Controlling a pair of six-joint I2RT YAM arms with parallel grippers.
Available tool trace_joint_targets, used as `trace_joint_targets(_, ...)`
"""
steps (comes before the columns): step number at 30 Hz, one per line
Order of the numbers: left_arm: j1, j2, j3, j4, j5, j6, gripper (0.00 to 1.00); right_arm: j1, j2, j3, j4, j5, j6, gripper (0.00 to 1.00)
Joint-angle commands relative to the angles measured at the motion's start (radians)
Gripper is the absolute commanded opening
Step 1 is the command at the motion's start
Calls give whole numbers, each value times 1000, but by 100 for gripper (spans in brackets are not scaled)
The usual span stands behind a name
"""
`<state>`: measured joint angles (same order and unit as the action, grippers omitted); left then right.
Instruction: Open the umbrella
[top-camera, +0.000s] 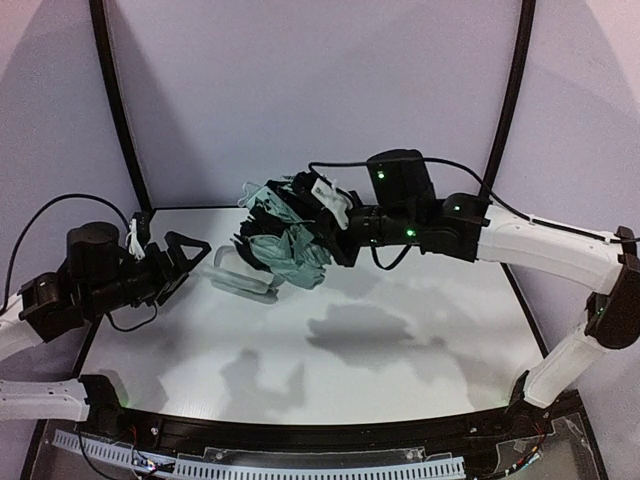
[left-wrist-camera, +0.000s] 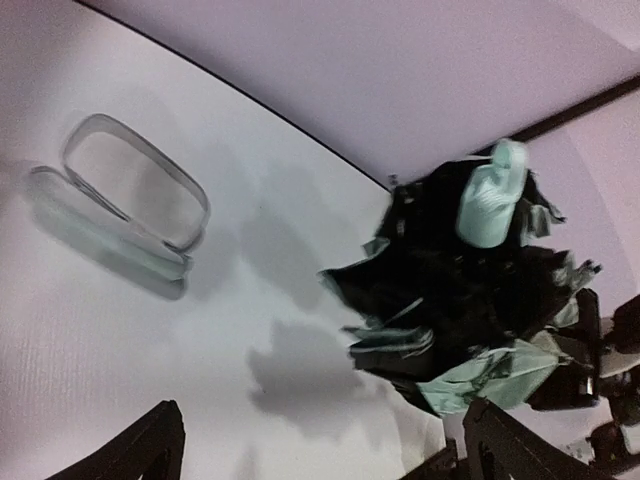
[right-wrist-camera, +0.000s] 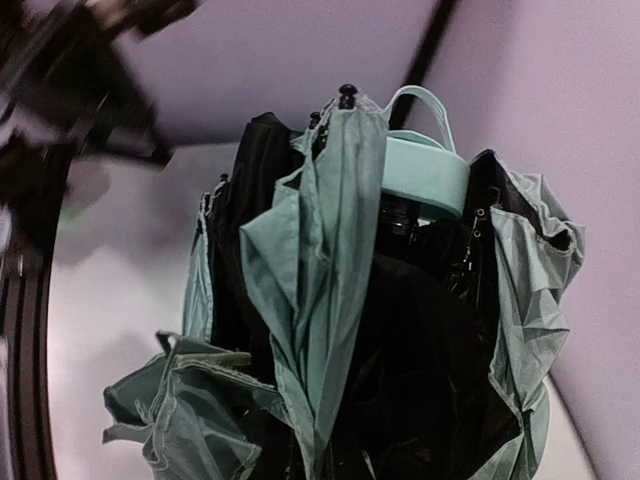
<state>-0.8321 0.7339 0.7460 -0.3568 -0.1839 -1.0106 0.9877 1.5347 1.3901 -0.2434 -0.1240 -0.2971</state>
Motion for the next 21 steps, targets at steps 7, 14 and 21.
trace_joint_targets(7,0,208,130,105,547,159,97,-70,-219,-166,-99,-270,-417,0)
trace_joint_targets(14,-17,371,164,185,657,170,94,-103,-354,-259,-156,-413,-440,0)
trace_joint_targets(21,-19,362,164,174,605,190,94,-114,-452,-328,-284,-585,-484,0)
